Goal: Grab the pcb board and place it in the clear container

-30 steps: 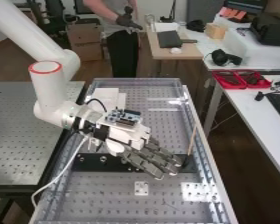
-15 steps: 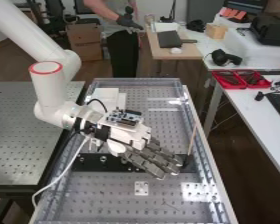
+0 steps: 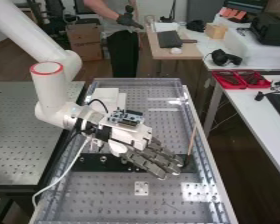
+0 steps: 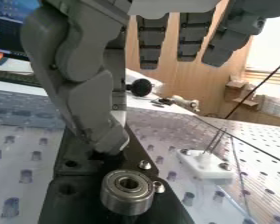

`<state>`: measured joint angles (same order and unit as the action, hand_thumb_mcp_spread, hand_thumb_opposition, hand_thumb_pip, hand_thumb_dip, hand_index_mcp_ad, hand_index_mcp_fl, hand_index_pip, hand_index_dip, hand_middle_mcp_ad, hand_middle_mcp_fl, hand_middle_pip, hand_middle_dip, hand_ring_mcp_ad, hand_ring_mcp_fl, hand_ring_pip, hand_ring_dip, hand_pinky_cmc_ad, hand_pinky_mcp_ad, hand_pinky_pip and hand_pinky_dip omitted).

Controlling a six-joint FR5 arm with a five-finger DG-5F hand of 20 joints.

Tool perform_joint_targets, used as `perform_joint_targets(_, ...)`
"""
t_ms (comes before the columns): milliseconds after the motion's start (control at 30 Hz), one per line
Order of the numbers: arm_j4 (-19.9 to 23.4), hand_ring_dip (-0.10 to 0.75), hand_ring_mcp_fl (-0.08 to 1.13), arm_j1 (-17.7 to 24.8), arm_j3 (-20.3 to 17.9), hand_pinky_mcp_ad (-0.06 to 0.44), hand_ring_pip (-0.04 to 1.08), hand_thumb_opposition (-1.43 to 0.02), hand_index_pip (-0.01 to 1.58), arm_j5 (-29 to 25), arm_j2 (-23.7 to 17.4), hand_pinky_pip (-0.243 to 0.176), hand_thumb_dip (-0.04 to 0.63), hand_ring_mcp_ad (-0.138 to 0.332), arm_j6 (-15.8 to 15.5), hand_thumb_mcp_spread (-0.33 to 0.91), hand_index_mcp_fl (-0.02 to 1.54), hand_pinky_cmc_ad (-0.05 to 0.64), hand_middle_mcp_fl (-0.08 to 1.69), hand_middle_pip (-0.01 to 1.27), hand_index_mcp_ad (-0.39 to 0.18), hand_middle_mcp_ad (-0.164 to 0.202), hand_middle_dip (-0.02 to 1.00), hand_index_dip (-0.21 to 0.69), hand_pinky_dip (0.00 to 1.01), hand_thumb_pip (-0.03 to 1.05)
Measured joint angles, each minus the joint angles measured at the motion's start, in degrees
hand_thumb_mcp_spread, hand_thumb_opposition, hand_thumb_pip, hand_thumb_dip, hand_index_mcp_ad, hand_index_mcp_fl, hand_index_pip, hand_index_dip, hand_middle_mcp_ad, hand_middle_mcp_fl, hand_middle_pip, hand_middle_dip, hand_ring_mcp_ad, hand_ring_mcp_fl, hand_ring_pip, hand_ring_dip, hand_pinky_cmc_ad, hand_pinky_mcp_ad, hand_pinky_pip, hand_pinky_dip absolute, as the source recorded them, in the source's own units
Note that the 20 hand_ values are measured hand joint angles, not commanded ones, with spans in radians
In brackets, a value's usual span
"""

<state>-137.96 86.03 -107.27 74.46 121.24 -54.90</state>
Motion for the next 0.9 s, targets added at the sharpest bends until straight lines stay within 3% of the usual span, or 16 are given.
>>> perform_joint_targets(467, 1.20, 0.021, 0.02, -0.01, -0.30, 0.164, 0.09, -0.99, 1.49, 0.22, -1.89, -0.073, 0.298, 0.152, 0.80, 0.52, 0.49, 0.323, 0.12, 0.14, -0.164, 0.031, 0.16, 0.133, 0.19, 0.66)
perform_joint_targets(900, 0.50, 0.021, 0.02, 2.12, -1.28, 0.166, 0.10, -1.01, 1.47, 0.65, -9.37, -0.059, 0.298, 0.152, -0.66, 0.52, 0.51, 0.323, 0.12, 0.14, -0.164, 0.031, 0.16, 0.133, 0.19, 0.66)
